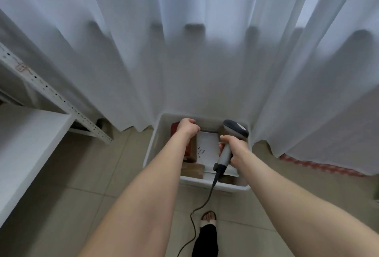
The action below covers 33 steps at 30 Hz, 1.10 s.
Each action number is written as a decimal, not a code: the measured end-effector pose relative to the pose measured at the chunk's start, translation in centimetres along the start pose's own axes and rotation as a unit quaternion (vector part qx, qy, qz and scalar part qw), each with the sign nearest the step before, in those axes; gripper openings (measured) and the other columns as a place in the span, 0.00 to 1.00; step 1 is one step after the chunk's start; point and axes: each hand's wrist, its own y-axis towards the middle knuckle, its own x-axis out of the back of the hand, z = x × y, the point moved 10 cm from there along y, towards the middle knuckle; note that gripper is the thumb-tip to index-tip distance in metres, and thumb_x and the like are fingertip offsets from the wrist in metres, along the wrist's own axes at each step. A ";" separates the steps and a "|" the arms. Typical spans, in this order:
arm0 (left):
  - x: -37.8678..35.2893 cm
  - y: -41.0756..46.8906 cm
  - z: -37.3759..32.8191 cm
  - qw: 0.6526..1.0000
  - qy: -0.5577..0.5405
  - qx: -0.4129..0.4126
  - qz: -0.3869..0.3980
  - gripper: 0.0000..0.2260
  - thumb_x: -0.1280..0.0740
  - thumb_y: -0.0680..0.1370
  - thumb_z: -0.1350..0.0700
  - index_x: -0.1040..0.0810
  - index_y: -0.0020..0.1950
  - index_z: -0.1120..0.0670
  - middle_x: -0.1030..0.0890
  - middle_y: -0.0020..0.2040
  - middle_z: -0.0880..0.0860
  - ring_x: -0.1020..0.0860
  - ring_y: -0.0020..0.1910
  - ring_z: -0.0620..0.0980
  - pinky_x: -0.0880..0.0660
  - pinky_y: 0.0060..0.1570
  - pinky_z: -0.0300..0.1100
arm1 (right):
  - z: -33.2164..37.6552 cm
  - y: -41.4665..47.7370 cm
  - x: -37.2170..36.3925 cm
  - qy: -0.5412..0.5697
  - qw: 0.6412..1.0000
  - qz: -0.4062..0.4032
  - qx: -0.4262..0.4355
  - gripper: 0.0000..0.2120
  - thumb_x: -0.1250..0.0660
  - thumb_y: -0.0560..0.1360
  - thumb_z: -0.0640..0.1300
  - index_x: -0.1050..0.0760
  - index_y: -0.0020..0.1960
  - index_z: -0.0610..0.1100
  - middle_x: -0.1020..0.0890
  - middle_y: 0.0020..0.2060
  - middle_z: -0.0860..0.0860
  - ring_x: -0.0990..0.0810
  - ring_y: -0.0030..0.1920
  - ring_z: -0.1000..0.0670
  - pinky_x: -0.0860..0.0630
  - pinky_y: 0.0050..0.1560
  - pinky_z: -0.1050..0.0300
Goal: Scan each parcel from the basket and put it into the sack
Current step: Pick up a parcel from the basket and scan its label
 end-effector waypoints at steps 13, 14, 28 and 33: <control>-18.6 20.4 6.6 0.989 0.060 0.068 0.118 0.18 0.37 0.79 0.62 0.30 0.69 0.59 0.28 0.67 0.60 0.29 0.65 0.58 0.31 0.65 0.47 | 0.9 24.8 7.6 -0.126 0.978 -0.168 0.000 0.18 0.28 0.72 0.41 0.27 0.59 0.38 0.21 0.51 0.42 0.21 0.54 0.40 0.23 0.59 0.44; -20.0 21.5 7.6 0.988 0.064 0.073 0.124 0.18 0.37 0.79 0.62 0.31 0.70 0.58 0.28 0.67 0.59 0.29 0.66 0.58 0.32 0.66 0.47 | 0.6 26.6 8.2 -0.139 0.975 -0.174 0.000 0.17 0.29 0.73 0.40 0.28 0.59 0.38 0.22 0.52 0.42 0.23 0.56 0.40 0.25 0.61 0.46; -32.6 33.5 16.6 0.976 0.048 0.143 0.159 0.29 0.37 0.79 0.57 0.45 0.77 0.59 0.35 0.73 0.58 0.33 0.69 0.58 0.32 0.66 0.46 | -1.8 45.7 10.2 -0.221 0.970 -0.104 -0.010 0.18 0.28 0.69 0.43 0.28 0.56 0.41 0.24 0.50 0.45 0.25 0.52 0.44 0.24 0.56 0.48; -33.2 33.1 17.9 0.967 0.007 0.183 0.178 0.22 0.38 0.80 0.58 0.37 0.73 0.57 0.30 0.70 0.57 0.30 0.65 0.57 0.30 0.58 0.48 | -2.8 46.3 9.4 -0.192 0.977 -0.086 -0.011 0.19 0.28 0.69 0.41 0.27 0.58 0.40 0.24 0.47 0.46 0.26 0.45 0.47 0.27 0.45 0.54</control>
